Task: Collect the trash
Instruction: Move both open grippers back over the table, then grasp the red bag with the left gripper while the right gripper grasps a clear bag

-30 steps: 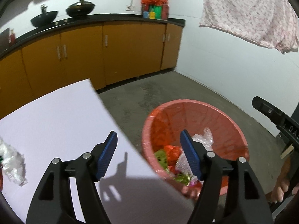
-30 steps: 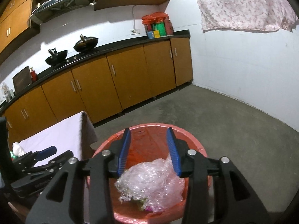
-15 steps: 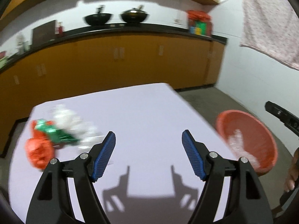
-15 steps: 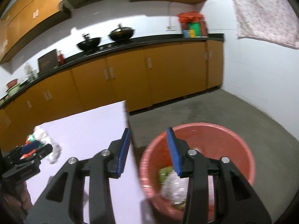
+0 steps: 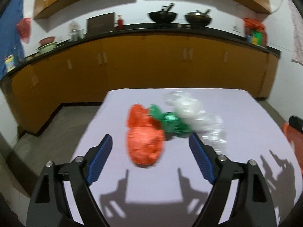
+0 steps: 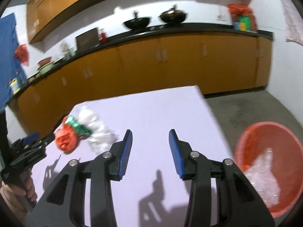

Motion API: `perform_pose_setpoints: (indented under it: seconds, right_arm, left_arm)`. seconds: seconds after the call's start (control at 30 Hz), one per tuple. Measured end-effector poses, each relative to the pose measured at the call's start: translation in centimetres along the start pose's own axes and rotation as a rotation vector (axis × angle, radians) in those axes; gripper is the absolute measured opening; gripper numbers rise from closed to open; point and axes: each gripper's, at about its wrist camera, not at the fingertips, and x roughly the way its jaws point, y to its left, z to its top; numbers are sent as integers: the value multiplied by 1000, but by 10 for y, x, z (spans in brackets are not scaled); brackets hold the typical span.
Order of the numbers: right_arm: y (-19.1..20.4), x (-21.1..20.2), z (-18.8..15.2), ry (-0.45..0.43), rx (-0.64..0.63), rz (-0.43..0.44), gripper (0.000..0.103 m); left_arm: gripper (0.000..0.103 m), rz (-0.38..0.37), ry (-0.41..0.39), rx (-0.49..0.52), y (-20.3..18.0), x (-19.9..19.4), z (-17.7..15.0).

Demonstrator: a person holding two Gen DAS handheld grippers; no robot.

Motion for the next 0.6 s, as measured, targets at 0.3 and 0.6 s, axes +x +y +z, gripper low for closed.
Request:
perform_pose_setpoints:
  seconds: [0.3,0.6]
  right_arm:
    - [62,64,-12,126,-26,133,47]
    - [60,88,-21,171,-10,129,47]
  left_arm:
    - [95,40,40,21,19,35,-1]
    - [92,44,140,29,22,73,-3]
